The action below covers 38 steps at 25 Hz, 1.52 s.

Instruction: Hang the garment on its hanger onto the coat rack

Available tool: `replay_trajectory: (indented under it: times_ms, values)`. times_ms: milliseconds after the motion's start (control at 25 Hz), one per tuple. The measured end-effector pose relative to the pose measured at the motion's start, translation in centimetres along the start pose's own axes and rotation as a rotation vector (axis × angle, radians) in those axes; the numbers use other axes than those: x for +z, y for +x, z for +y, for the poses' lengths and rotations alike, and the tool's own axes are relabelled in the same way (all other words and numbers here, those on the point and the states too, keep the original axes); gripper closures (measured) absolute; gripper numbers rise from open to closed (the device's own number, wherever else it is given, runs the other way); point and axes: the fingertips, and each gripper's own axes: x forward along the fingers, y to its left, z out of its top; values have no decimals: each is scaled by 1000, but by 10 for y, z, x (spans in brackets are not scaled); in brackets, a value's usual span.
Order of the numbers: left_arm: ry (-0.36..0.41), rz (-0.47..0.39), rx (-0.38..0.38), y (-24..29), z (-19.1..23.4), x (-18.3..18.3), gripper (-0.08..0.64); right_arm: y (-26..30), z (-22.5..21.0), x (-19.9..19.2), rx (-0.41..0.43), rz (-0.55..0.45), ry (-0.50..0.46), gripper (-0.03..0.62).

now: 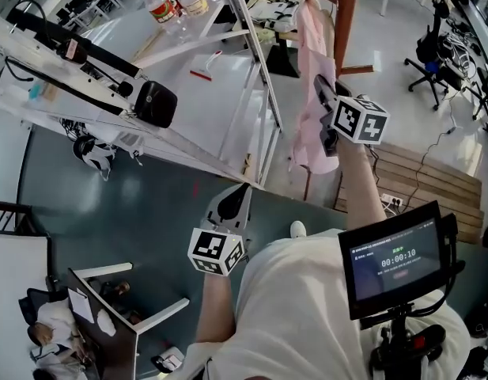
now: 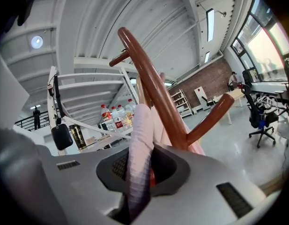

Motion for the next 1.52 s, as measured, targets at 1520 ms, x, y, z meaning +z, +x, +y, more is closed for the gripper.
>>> replay_trajectory:
  times_ms: [1520]
  values:
    - [53, 26, -245, 75, -66, 8, 552, -89, 6, -3, 346, -79, 149, 423]
